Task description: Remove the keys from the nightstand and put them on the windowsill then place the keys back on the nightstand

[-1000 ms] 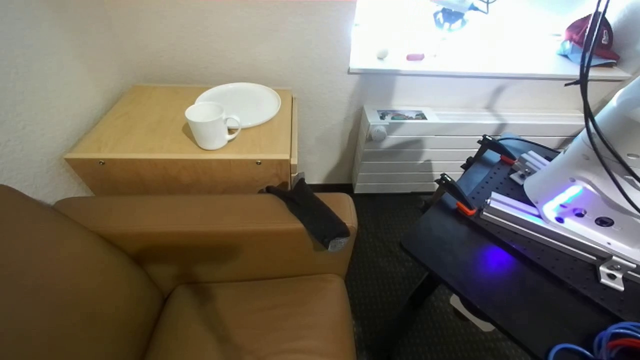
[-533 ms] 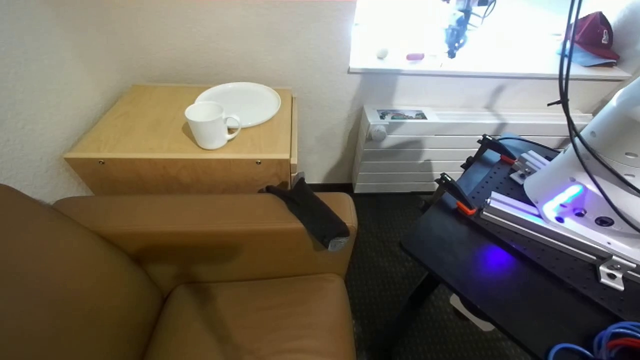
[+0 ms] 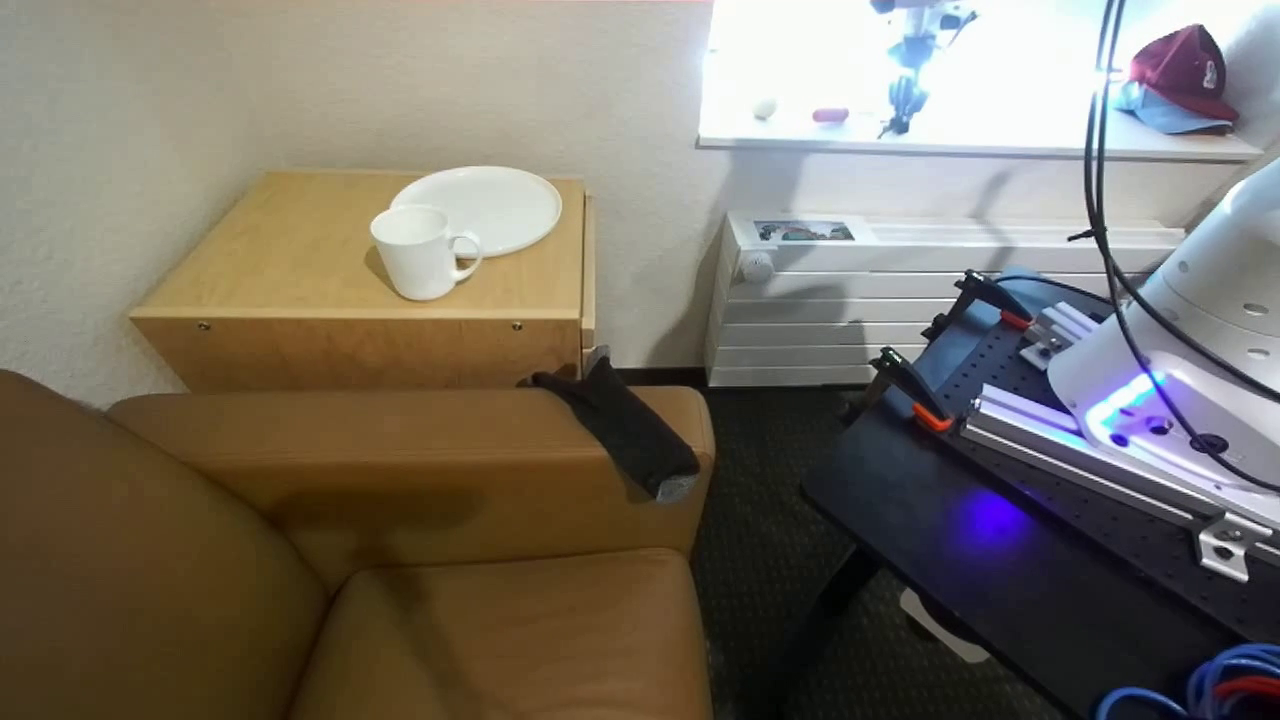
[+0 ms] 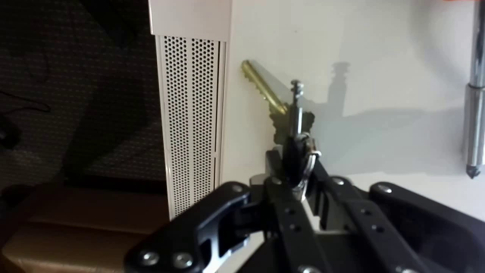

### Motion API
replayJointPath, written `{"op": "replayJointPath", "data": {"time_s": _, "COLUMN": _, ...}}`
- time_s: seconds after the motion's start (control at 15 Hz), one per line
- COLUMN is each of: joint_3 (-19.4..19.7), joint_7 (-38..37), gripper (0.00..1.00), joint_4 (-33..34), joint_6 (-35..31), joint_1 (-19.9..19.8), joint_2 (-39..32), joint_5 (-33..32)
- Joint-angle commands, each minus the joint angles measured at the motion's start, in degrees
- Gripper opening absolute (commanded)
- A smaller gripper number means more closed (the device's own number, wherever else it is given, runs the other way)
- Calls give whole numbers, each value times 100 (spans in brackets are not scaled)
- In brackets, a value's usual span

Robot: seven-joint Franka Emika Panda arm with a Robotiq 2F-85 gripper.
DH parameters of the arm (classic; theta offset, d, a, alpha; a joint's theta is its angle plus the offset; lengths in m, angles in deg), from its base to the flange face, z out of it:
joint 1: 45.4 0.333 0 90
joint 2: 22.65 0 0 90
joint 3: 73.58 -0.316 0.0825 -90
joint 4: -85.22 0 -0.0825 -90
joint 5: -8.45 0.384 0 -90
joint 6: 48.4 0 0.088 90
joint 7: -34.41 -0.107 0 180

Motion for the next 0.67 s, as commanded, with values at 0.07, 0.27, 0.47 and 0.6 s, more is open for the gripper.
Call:
{"op": "replayJointPath", "data": {"time_s": 0.07, "joint_3": -268, "joint_7": -451, "gripper": 49, "joint_4": 678, "joint_6": 427, "joint_1": -254, "joint_2": -358, "joint_5": 5}}
{"op": "replayJointPath", "data": {"time_s": 0.27, "joint_3": -265, "joint_7": -315, "gripper": 69, "joint_4": 605, "joint_6": 389, "joint_1": -205, "joint_2": -163, "joint_5": 130}}
{"op": "replayJointPath", "data": {"time_s": 0.47, "joint_3": -223, "joint_7": -199, "gripper": 91, "joint_4": 323, "joint_6": 54, "joint_1": -120, "joint_2": 225, "joint_5": 107}}
{"op": "replayJointPath", "data": {"time_s": 0.6, "joint_3": -193, "joint_7": -99, "gripper": 100, "joint_4": 98, "joint_6": -236, "joint_1": -77, "joint_2": 525, "joint_5": 85}}
